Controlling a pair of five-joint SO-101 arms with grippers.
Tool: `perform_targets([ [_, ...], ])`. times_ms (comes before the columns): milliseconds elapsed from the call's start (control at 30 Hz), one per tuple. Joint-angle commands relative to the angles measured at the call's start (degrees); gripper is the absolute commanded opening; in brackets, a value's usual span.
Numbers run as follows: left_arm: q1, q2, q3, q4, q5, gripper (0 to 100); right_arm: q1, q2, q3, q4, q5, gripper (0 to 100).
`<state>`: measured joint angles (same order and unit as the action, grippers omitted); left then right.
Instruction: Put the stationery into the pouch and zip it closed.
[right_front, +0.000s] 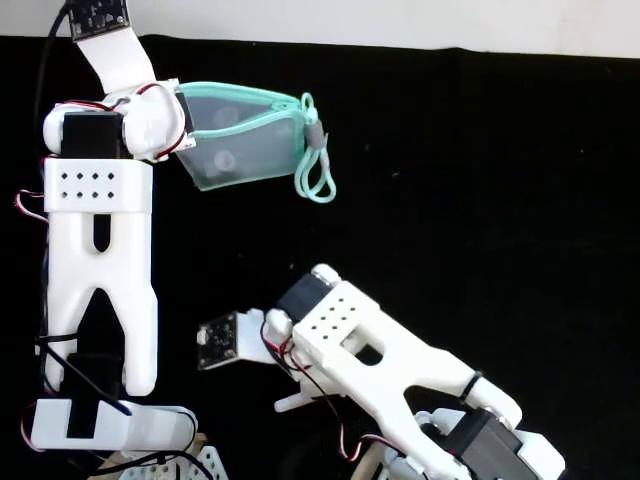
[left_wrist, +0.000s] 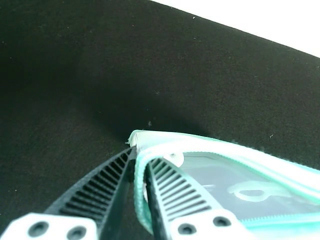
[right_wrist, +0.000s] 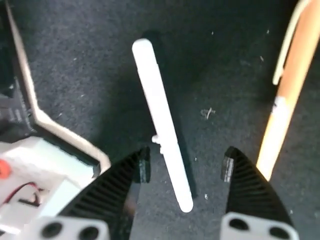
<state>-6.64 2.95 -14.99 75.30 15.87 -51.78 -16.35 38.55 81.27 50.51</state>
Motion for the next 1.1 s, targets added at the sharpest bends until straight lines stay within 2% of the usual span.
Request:
perform_targets([
  [0,-0.5,0.7,1.0,-0.1,-0.3,1,-2.2,-1.7,2.3,-2.9,1.0,23.8],
  [233,-0.5,0.7,1.1,-0.1,-0.2,1,-7.7,-1.5,7.4,-9.0,1.0,23.8],
  [500,-0.5,0.4,2.2,-0.2,-0.1,1,-7.8,9.1,7.5,-17.8,0.8,23.8],
  [867,-0.5,0.6,2.2,-0.1,-0.1,1,-7.8,12.7,7.9,-18.9,1.0,23.5],
  [967,-0.5,0.6,2.2,0.0,-0.1,1,-7.9,12.8,8.0,-20.4,1.8,16.4],
  [1067,-0.5,0.6,2.2,0.0,-0.1,1,-7.9,12.8,8.0,-20.6,2.6,1.3],
])
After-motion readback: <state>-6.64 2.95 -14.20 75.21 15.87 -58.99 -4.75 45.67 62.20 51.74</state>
